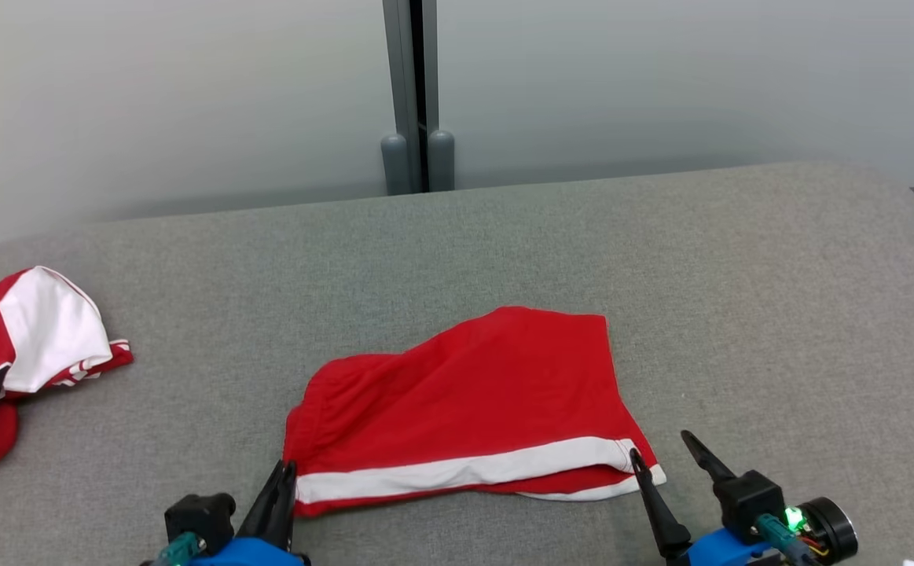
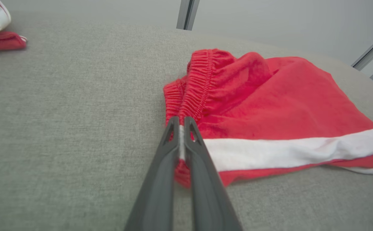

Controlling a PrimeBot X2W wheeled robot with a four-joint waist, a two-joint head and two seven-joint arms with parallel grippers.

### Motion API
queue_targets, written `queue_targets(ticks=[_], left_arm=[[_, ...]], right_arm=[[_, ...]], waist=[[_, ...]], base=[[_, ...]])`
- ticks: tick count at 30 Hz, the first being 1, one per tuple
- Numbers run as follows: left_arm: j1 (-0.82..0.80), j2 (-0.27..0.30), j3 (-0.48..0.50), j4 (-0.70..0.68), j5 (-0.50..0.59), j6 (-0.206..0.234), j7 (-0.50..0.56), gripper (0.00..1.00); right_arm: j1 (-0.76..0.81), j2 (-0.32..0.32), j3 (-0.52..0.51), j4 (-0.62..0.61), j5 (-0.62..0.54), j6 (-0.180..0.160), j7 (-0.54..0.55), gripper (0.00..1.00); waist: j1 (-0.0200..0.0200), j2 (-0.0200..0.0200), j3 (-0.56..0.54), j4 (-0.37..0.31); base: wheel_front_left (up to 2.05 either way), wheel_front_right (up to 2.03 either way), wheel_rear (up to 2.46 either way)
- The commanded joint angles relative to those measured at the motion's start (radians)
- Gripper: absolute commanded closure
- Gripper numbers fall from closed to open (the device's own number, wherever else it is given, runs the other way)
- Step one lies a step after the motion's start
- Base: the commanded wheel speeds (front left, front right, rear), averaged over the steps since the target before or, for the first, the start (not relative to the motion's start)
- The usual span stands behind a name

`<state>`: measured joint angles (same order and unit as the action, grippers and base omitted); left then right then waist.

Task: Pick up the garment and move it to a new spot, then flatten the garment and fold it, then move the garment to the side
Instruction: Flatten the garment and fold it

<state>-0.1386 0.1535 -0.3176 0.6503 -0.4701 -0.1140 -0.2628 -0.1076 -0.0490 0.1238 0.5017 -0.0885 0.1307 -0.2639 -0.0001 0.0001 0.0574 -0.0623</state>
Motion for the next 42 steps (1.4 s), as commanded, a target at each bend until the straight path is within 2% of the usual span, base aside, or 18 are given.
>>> queue_targets(ticks=[1, 2, 3, 4, 10, 16, 23, 29, 33, 42], left_arm=[[0.013, -0.003, 0.014, -0.008, 0.016, 0.008, -0.003, 1.0], [0.024, -0.007, 0.023, -0.017, 0.036, 0.01, -0.003, 1.0], [0.032, -0.011, 0.034, -0.034, 0.058, 0.016, -0.003, 0.76], [0.04, -0.015, 0.048, -0.052, 0.077, 0.023, -0.003, 0.02], [0.093, -0.02, 0.129, -0.172, 0.229, 0.081, -0.003, 0.0], [0.118, -0.034, 0.181, -0.221, 0.319, 0.104, -0.003, 0.0], [0.132, -0.058, 0.208, -0.207, 0.351, 0.079, -0.003, 0.0], [0.125, -0.079, 0.197, -0.164, 0.324, 0.01, -0.003, 0.0], [0.105, -0.084, 0.181, -0.12, 0.289, -0.012, -0.003, 0.0], [0.045, -0.028, 0.115, -0.08, 0.172, -0.017, -0.003, 0.0]], right_arm=[[0.017, -0.003, -0.007, -0.007, 0.018, 0.0, -0.001, 0.0], [0.02, -0.003, -0.012, -0.011, 0.031, 0.0, -0.001, 0.0], [0.022, -0.003, -0.015, -0.018, 0.045, 0.0, -0.001, 0.0], [0.025, -0.003, -0.017, -0.027, 0.058, 0.0, -0.001, 0.0], [0.036, -0.003, -0.05, -0.093, 0.154, 0.0, -0.001, 0.0], [0.026, -0.002, -0.053, -0.098, 0.245, 0.0, -0.001, 0.0], [0.019, -0.003, -0.037, -0.064, 0.248, 0.0, -0.001, 0.0], [0.017, -0.003, -0.031, -0.051, 0.242, 0.0, -0.001, 0.0], [0.014, -0.003, -0.022, -0.048, 0.241, 0.0, -0.001, 0.0], [0.001, -0.003, -0.02, -0.055, 0.232, 0.0, -0.001, 0.0]], waist=[[0.0001, -0.0001, -0.01, -0.003], [0.0001, -0.0001, -0.016, -0.001], [0.0001, -0.0001, -0.021, 0.0], [0.0001, -0.0001, -0.026, 0.001], [0.0001, -0.0001, -0.044, 0.011], [0.0001, -0.0001, -0.056, 0.022], [0.0001, -0.0001, -0.067, 0.032], [0.0001, -0.0001, -0.056, 0.022], [0.0001, -0.0001, -0.043, 0.006], [0.0001, -0.0001, 0.008, -0.026]], base=[[0.0, 0.0, 0.0], [0.0, 0.0, 0.0], [0.0, 0.0, 0.0], [0.0, 0.0, 0.0], [0.0, 0.0, 0.0], [0.0, 0.0, 0.0], [0.0, 0.0, 0.0], [0.0, 0.0, 0.0], [0.0, 0.0, 0.0], [0.0, 0.0, 0.0]])
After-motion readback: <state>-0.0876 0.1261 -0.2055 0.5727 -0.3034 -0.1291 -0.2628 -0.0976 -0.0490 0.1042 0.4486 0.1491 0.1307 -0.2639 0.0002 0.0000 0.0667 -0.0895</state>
